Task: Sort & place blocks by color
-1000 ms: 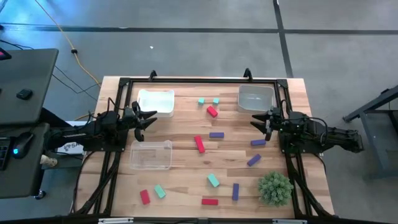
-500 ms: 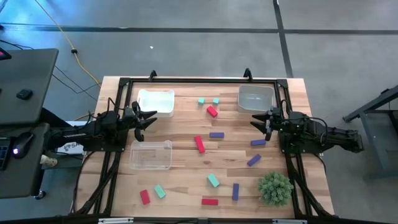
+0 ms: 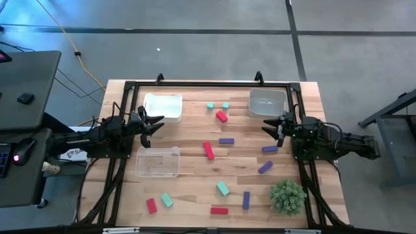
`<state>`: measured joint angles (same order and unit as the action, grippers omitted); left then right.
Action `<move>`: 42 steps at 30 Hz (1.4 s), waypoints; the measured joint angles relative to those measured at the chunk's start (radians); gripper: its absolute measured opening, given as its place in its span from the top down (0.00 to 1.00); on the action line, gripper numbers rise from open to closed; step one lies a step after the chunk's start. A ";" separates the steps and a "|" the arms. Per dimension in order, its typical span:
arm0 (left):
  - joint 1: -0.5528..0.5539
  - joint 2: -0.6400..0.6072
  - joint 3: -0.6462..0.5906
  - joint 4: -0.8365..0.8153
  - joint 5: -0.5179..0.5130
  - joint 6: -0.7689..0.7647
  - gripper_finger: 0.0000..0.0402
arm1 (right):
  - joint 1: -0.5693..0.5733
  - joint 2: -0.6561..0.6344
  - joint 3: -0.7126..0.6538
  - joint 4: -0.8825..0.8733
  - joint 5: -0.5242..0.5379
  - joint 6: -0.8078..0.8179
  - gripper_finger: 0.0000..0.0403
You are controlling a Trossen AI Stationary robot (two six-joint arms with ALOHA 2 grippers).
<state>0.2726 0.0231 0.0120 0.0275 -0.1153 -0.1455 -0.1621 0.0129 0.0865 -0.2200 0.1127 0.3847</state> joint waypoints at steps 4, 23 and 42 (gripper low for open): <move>0.000 0.000 0.000 0.000 0.000 0.000 0.81 | 0.000 0.000 0.000 0.000 0.000 0.000 0.49; 0.000 0.000 0.000 0.000 0.000 0.000 0.81 | 0.000 0.000 0.000 0.001 0.000 0.000 0.49; 0.000 0.000 0.000 0.000 0.000 0.000 0.81 | -0.001 0.000 0.000 0.007 0.008 0.061 0.49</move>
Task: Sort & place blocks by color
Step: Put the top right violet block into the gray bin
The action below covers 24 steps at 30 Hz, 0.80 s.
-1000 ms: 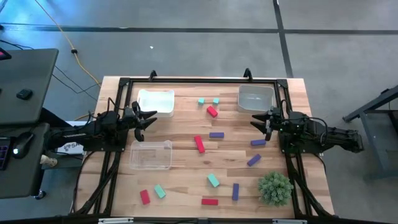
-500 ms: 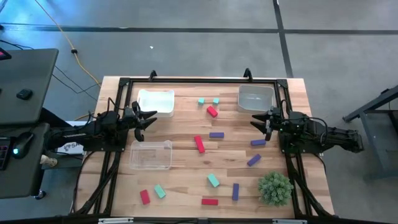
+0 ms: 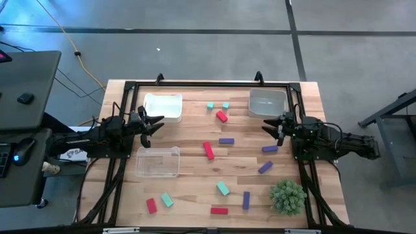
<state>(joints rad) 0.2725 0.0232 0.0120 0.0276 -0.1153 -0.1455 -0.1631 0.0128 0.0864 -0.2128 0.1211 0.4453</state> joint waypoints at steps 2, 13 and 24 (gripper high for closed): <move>0.000 0.000 0.000 0.000 0.000 0.000 0.81 | 0.000 0.000 0.000 0.002 0.000 0.003 0.49; 0.000 0.000 0.000 0.000 0.000 0.000 0.81 | 0.000 0.002 0.103 0.053 -0.002 -0.036 0.48; 0.000 0.000 0.000 0.000 0.000 0.000 0.81 | 0.000 0.088 0.316 -0.157 0.061 -0.119 0.41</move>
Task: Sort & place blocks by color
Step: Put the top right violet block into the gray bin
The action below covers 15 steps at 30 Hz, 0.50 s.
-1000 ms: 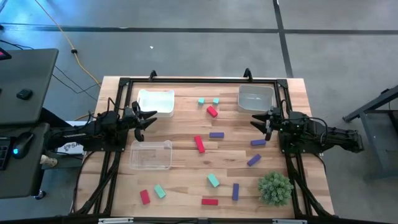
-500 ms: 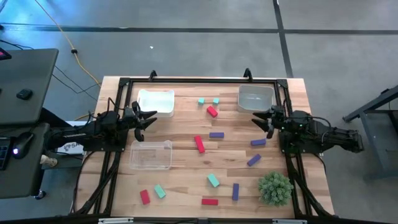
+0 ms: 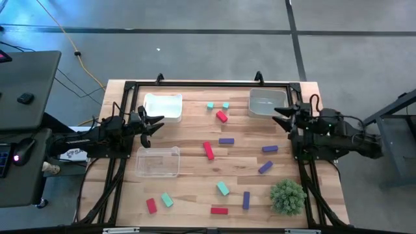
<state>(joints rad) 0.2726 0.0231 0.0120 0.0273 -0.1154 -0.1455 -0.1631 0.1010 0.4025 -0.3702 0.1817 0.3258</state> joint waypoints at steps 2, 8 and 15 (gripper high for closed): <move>0.000 0.000 0.000 0.000 0.000 0.000 0.81 | 0.000 0.058 0.056 -0.078 0.003 -0.020 0.41; 0.000 0.000 0.000 0.000 0.000 0.000 0.81 | 0.000 0.265 0.200 -0.295 0.008 -0.028 0.41; 0.000 0.000 0.000 0.000 0.000 0.000 0.81 | 0.000 0.478 0.265 -0.372 -0.099 0.064 0.41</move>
<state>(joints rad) 0.2726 0.0234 0.0120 0.0275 -0.1150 -0.1455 -0.1631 0.5785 0.6674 -0.7417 0.0831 0.3903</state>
